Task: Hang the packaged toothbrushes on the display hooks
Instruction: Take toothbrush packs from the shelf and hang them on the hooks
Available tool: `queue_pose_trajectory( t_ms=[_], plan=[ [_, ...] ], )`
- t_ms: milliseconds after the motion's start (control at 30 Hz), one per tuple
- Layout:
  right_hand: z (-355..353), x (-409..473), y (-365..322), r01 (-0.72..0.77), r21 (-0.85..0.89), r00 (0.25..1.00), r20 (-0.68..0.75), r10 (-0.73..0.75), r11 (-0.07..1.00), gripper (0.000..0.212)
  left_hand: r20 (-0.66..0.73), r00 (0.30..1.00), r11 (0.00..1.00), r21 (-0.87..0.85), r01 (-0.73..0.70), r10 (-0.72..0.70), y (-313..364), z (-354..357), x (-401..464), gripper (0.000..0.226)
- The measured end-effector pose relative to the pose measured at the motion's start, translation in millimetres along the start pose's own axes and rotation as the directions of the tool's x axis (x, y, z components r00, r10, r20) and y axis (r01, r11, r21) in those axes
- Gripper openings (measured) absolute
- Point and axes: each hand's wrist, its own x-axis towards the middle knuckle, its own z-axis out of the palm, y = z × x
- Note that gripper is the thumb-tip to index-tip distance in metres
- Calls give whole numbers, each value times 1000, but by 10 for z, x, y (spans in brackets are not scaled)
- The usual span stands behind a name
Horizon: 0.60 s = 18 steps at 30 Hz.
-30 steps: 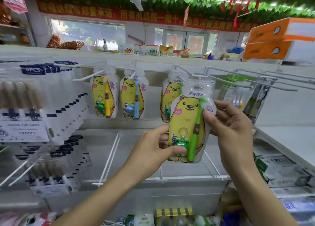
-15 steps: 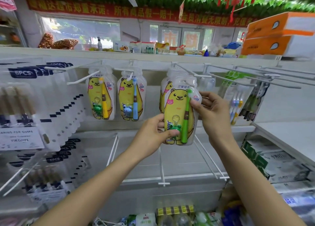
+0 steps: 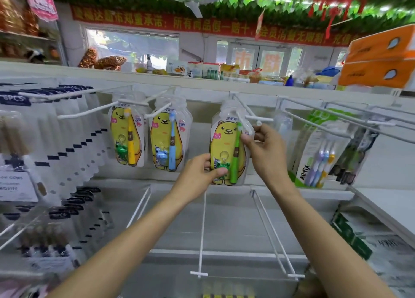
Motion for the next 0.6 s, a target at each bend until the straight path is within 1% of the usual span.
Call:
queue_pose_trajectory(
  t_ms=[100, 167, 233, 267, 333, 400, 433, 500, 567, 600],
  plan=[
    [-15, -27, 30, 32, -49, 999, 9, -31, 998, 14, -17, 1000, 1000, 30, -3, 4, -15, 14, -14, 18],
    [-42, -64, 37, 21, -91, 1000, 16, -19, 996, 17, -18, 1000, 996, 84, 20, -19, -23, -5, -66, 16],
    [-75, -131, 39, -8, -135, 999, 31, 12, 991, 20, -16, 999, 969, 241, 54, -52, -32, -35, -132, 31],
    [-94, -179, 32, -19, -172, 999, 41, 26, 985, 21, -21, 998, 930, 362, 69, -66, -37, -60, -175, 39],
    [-142, -303, 27, -30, -281, 998, 50, 46, 959, 25, -41, 996, 811, 579, 85, -75, -43, -114, -282, 49],
    [-209, -475, 3, -50, -388, 996, 52, 76, 920, 25, -54, 996, 724, 683, 93, -78, -65, -169, -407, 51],
    [-244, -578, -11, -62, -411, 994, 57, 94, 910, 24, -50, 996, 707, 702, 86, -71, -84, -188, -472, 50],
    [-323, -813, -55, -66, -423, 990, 85, 112, 904, 24, -20, 1000, 705, 709, 31, -24, -134, -202, -601, 44],
    [-405, -1058, -102, -31, -447, 987, 125, 97, 894, 25, 27, 997, 712, 698, -74, 77, -168, -180, -734, 36],
    [-451, -1178, -132, 0, -486, 987, 143, 80, 874, 27, 51, 988, 719, 681, -140, 144, -188, -161, -793, 33]
  ],
)
